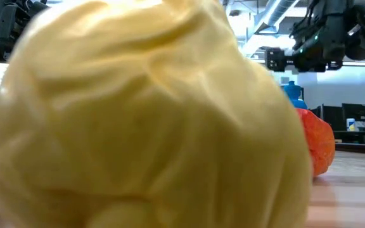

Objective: Pick & Place Food Item
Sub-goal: Put the purple water bottle into the pink bin

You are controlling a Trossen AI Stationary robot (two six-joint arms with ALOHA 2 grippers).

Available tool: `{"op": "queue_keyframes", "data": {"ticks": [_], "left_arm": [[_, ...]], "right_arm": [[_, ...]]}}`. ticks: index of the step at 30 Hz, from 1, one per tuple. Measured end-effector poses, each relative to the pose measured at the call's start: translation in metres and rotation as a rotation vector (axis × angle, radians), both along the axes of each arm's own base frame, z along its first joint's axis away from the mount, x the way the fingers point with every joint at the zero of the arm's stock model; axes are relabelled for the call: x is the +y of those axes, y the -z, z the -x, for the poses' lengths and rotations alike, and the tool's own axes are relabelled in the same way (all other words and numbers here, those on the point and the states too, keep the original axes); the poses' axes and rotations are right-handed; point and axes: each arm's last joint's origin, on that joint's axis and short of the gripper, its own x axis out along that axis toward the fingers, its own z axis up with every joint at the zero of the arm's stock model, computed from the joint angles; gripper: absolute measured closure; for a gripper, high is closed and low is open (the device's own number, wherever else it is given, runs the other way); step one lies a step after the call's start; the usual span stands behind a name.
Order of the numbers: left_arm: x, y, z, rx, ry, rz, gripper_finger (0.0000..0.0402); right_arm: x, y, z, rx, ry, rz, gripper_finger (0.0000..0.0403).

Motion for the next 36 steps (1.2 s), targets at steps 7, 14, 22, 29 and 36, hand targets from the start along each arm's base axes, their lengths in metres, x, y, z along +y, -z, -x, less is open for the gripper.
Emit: {"op": "queue_keyframes", "data": {"ticks": [7, 14, 22, 29, 36], "left_arm": [[0.0, 0.0, 0.0, 0.0, 0.0, 0.002, 0.0086], [0.0, 0.0, 0.0, 0.0, 0.0, 0.004, 0.0086], [0.0, 0.0, 0.0, 0.0, 0.014, 0.008, 0.0086], [-0.001, 0.001, 0.0, 0.008, 0.022, 0.011, 0.0086], [-0.001, 0.003, 0.0, 0.027, 0.027, 0.011, 0.0086]], "right_arm": [[0.013, -0.022, -0.006, 0.033, -0.336, 0.095, 0.0103], [0.022, -0.063, -0.038, 0.122, -0.695, 0.083, 0.0103], [0.022, -0.102, -0.094, 0.313, -1.11, -0.145, 0.0104], [0.008, -0.127, -0.152, 0.529, -1.319, -0.38, 0.0104], [-0.019, -0.136, -0.197, 0.677, -1.389, -0.545, 0.0104]]}}
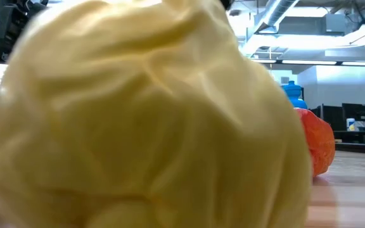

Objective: Pick & Place Food Item
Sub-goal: Put the purple water bottle into the pink bin

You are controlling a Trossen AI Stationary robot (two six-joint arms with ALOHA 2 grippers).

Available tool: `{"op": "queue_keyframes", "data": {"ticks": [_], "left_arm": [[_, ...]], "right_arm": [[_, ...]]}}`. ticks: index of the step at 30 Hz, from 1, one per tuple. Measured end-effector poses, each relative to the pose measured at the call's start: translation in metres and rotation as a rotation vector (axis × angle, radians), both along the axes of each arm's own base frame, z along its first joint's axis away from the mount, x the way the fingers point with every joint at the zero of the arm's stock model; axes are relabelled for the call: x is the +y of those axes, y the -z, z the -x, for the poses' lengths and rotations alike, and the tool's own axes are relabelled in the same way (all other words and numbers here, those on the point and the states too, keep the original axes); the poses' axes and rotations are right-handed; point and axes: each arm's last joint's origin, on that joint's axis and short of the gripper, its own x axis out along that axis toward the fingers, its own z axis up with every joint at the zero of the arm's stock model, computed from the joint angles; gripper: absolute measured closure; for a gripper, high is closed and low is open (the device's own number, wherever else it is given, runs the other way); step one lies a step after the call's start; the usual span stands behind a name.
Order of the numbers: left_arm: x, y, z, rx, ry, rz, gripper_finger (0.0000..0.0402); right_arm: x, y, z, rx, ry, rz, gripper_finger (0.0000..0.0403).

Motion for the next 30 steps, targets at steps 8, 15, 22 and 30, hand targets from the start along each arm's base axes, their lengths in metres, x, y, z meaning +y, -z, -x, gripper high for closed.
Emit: {"op": "queue_keyframes", "data": {"ticks": [8, 15, 22, 30], "left_arm": [[0.0, 0.001, 0.0, 0.011, -0.001, 0.0, 0.0086], [0.0, 0.001, 0.0, 0.012, -0.001, 0.0, 0.0086], [0.0, 0.001, 0.0, 0.011, -0.002, -0.001, 0.0086], [0.0, 0.001, 0.0, 0.01, -0.002, 0.0, 0.0086]], "right_arm": [[-0.018, 0.002, -0.028, 0.083, -0.057, -0.066, 0.0104], [-0.017, 0.007, -0.041, 0.137, -0.087, -0.061, 0.0104], [-0.017, 0.011, -0.043, 0.159, -0.089, -0.062, 0.0104], [-0.017, 0.011, -0.043, 0.16, -0.083, -0.067, 0.0104]]}}
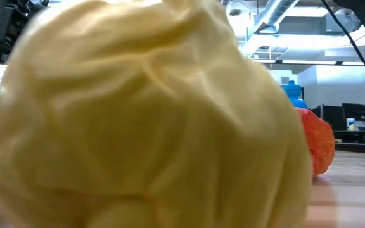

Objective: Pick & Place Food Item
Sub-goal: Put the purple water bottle into the pink bin

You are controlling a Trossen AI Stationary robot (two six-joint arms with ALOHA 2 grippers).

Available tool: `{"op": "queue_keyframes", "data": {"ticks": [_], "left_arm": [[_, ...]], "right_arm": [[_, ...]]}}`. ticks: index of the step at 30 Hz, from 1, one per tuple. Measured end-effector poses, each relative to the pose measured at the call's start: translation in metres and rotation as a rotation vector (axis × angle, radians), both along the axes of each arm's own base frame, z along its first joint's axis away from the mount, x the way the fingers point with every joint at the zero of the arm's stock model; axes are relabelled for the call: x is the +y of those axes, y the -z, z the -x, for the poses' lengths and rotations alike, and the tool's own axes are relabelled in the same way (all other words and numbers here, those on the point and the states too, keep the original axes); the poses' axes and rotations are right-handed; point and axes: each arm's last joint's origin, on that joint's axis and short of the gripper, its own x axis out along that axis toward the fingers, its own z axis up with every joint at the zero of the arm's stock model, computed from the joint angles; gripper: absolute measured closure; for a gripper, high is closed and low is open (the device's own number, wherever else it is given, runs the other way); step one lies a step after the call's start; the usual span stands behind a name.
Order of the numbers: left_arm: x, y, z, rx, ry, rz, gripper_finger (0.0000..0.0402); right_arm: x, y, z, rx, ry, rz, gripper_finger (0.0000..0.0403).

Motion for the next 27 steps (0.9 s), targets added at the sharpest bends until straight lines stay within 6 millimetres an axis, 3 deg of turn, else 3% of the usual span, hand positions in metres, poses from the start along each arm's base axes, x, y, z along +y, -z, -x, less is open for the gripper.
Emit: {"op": "queue_keyframes", "data": {"ticks": [8, 17, 27], "left_arm": [[0.0, 0.0, 0.0, 0.0, 0.0, 0.0, 0.0086], [0.0, 0.0, 0.0, 0.0, 0.0, 0.0, 0.0086], [0.0, 0.0, 0.0, 0.0, 0.0, 0.0, 0.0086]], "right_arm": [[0.0, 0.0, -0.001, -0.009, 0.014, -0.008, 0.0105], [0.002, 0.032, -0.014, 0.098, 0.015, -0.036, 0.0124], [0.002, 0.026, -0.015, 0.06, 0.011, -0.026, 0.0124]]}}
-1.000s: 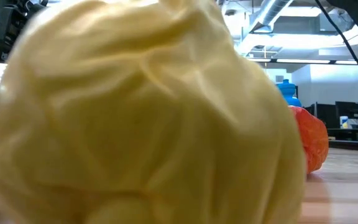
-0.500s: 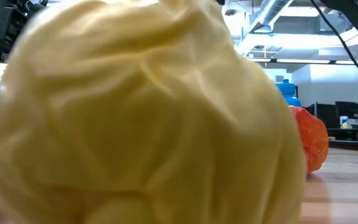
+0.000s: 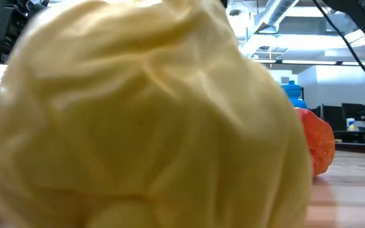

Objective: Pick & Place Food Item
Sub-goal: Put the purple water bottle into the pink bin

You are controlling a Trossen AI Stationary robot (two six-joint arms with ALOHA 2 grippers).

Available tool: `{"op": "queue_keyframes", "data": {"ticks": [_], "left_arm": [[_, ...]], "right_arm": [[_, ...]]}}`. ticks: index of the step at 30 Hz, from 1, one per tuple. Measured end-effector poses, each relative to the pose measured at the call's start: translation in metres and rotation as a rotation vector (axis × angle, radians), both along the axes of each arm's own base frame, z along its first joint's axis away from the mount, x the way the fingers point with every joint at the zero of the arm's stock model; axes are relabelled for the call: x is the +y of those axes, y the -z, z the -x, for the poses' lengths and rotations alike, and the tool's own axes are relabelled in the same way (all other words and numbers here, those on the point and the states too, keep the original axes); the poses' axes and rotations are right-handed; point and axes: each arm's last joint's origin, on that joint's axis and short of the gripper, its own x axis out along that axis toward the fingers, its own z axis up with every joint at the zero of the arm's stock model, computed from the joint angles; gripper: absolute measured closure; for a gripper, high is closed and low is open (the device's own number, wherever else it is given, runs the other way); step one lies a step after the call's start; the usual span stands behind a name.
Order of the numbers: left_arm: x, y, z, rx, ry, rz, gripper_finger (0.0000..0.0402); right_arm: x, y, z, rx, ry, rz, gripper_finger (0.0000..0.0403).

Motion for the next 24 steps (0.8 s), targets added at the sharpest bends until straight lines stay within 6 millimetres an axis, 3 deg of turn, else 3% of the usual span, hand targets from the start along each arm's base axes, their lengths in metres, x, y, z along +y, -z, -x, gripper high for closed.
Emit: {"op": "queue_keyframes", "data": {"ticks": [8, 24], "left_arm": [[0.0, 0.0, 0.0, 0.0, 0.0, 0.0, 0.0086], [0.0, 0.0001, 0.0, 0.001, 0.0, 0.0, 0.0086]], "right_arm": [[-0.0006, 0.0013, 0.0002, 0.014, 0.016, 0.029, 0.0158], [0.0011, 0.0017, 0.0005, 0.022, 0.009, 0.031, 0.0347]]}}
